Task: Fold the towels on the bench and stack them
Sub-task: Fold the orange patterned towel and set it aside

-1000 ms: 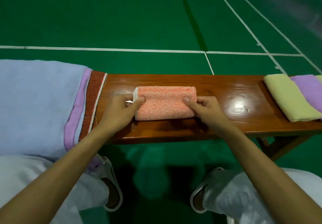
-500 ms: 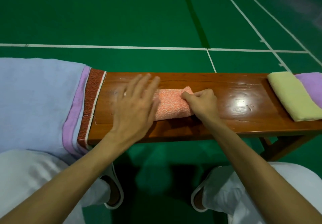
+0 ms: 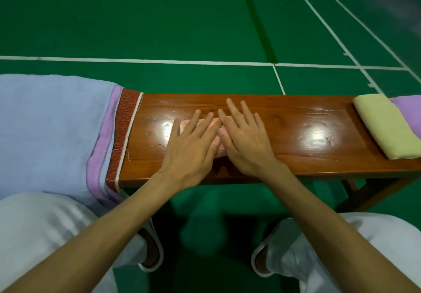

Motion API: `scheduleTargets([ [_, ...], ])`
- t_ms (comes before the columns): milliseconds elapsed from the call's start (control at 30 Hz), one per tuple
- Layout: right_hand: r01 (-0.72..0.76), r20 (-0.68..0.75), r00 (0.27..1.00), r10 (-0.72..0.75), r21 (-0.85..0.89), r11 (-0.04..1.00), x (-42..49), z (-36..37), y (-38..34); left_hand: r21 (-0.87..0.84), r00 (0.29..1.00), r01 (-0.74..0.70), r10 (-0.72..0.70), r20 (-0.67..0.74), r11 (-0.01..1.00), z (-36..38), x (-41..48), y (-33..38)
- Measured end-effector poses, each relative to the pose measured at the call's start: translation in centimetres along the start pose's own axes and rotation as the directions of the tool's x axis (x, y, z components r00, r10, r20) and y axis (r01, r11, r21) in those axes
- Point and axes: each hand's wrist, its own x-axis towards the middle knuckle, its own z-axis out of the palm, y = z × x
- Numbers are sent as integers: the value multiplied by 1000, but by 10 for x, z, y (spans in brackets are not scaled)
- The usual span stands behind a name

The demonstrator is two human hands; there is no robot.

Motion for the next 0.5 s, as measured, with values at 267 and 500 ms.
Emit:
scheduleTargets([
  [267,-197,109,978,180,177,964,0,7,27,-132,973,229,-224,51,964,-7,-10,-30],
  [500,-230,141,968,208,162,960,0,0,33,-38,958,264,-258,121,964,-9,-23,-56],
])
